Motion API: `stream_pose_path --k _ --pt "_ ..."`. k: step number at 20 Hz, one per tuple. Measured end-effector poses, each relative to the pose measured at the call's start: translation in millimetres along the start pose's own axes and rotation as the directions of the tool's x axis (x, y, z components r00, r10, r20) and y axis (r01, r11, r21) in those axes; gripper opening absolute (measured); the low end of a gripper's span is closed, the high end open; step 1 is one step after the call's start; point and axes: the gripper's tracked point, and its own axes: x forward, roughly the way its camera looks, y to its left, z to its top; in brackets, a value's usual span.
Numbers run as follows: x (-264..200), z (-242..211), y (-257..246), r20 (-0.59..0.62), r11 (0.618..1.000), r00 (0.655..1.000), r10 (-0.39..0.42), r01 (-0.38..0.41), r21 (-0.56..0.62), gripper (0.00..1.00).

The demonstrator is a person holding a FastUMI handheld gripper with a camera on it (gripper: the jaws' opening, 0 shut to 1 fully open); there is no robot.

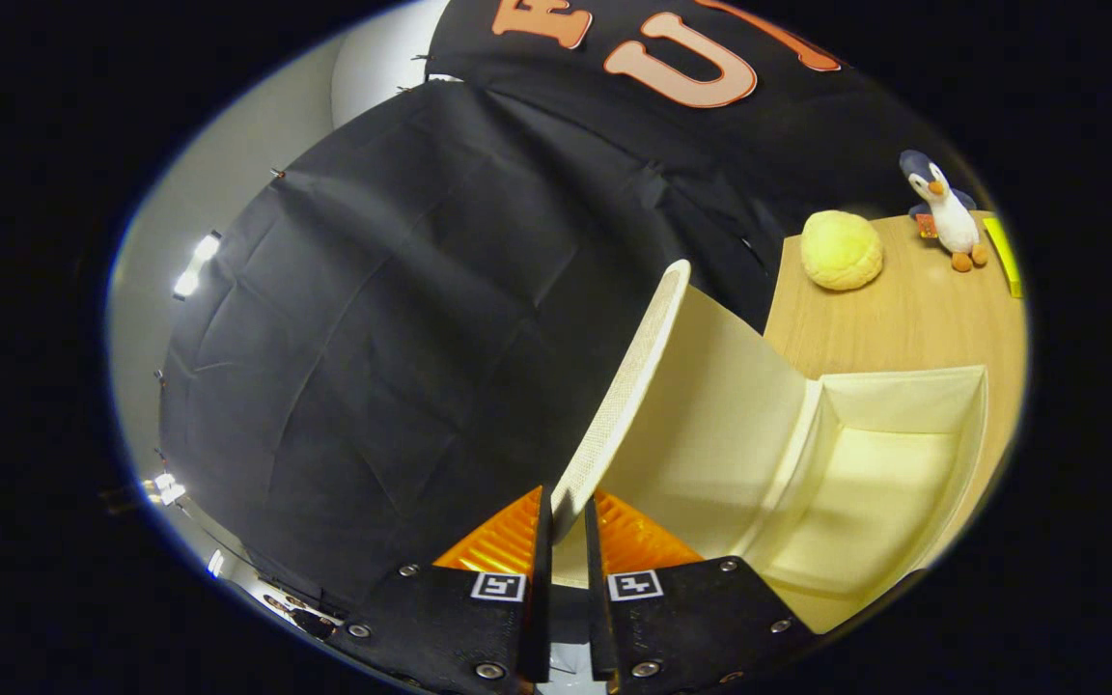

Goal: Open the storage box then place both shoes into the box .Put the left shoe in first, then the right shoe, with the right side of both shoes facing outward in a uniform manner.

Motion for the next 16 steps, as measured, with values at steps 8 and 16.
stream_pose_path --k 8,16 --pt "34 -18 -2 -0.050 0.986 0.996 -0.072 0.063 -0.156 0.73" --pt "-60 -11 -74 0.069 0.914 0.972 -0.223 0.233 -0.331 0.92"
